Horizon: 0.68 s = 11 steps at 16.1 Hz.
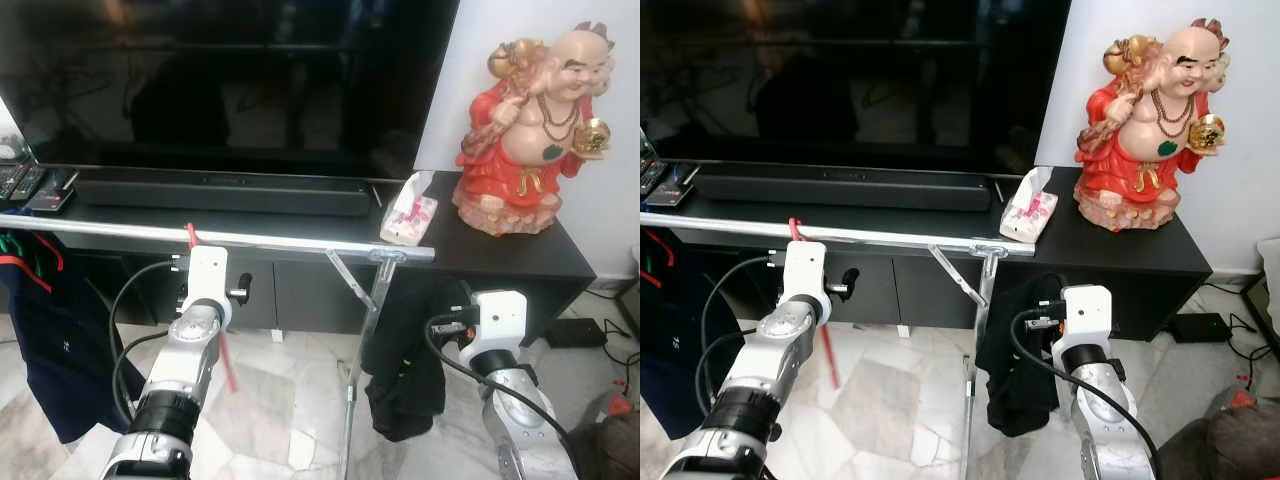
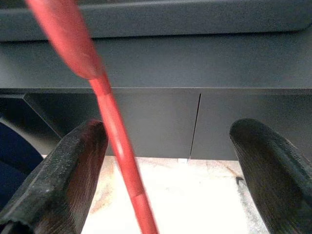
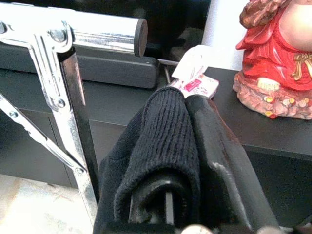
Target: Hang hanger
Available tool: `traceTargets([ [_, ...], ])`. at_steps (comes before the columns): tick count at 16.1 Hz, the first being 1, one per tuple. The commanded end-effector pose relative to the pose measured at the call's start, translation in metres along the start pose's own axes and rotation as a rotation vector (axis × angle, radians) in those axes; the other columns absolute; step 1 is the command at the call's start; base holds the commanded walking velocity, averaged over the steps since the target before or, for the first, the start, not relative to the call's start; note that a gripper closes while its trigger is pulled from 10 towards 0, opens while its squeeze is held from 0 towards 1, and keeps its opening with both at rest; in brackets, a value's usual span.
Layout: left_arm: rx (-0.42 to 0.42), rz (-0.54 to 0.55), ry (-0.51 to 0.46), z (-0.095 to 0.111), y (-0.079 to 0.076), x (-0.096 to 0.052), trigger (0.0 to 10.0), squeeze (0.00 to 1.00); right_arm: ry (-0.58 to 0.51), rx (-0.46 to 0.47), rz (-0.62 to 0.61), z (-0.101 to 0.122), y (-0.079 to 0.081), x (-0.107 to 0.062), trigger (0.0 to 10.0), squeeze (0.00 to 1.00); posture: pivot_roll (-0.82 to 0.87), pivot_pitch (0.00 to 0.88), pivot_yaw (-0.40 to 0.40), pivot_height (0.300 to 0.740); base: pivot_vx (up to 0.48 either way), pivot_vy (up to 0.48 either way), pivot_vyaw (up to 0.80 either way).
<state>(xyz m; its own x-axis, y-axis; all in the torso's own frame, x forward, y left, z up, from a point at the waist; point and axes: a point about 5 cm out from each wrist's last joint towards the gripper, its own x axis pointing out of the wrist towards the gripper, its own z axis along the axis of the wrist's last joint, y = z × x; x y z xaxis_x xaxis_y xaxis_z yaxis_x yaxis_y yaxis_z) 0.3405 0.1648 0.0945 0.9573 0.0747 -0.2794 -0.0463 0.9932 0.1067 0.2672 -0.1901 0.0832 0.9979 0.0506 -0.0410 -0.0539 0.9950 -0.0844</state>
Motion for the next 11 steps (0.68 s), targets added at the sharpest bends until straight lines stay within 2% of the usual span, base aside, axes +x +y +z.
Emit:
traceTargets([
  [1, 0.017, 0.009, 0.001, 0.0004, -0.0022, 0.0039, 10.0, 0.00, -0.031, -0.016, 0.006, 0.0085, -0.0006, 0.0037, 10.0, 0.00, -0.13, 0.000, -0.043, 0.740, 0.000, 0.000, 0.00],
  [2, 0.007, 0.014, 0.002, -0.0011, -0.0024, 0.0051, 10.0, 0.00, -0.034, -0.014, 0.007, 0.0091, 0.0001, 0.0036, 10.0, 0.00, -0.13, 0.000, -0.042, 0.740, 0.000, 0.000, 0.00],
  [3, 0.004, 0.015, -0.001, -0.0014, -0.0030, 0.0056, 8.3, 0.00, -0.037, -0.013, 0.008, 0.0097, 0.0004, 0.0036, 10.0, 0.00, -0.13, 0.000, -0.042, 0.740, 0.000, 0.000, 0.00],
  [4, 0.012, 0.016, -0.002, -0.0019, -0.0038, 0.0062, 0.1, 0.00, -0.037, -0.012, 0.009, 0.0097, 0.0006, 0.0036, 10.0, 0.00, -0.13, 0.000, -0.042, 0.740, 0.000, 0.000, 0.00],
  [6, 0.033, 0.029, -0.005, -0.0023, -0.0028, 0.0071, 0.0, 0.00, -0.039, -0.011, 0.010, 0.0101, 0.0011, 0.0033, 10.0, 0.00, -0.13, 0.000, -0.040, 0.740, 0.000, 0.000, 0.00],
  [11, 0.008, 0.032, -0.034, 0.0002, -0.0008, 0.0097, 0.0, 0.00, -0.039, -0.010, 0.012, 0.0100, 0.0019, 0.0031, 10.0, 0.00, -0.13, 0.000, -0.039, 0.740, 0.000, 0.000, 0.00],
])
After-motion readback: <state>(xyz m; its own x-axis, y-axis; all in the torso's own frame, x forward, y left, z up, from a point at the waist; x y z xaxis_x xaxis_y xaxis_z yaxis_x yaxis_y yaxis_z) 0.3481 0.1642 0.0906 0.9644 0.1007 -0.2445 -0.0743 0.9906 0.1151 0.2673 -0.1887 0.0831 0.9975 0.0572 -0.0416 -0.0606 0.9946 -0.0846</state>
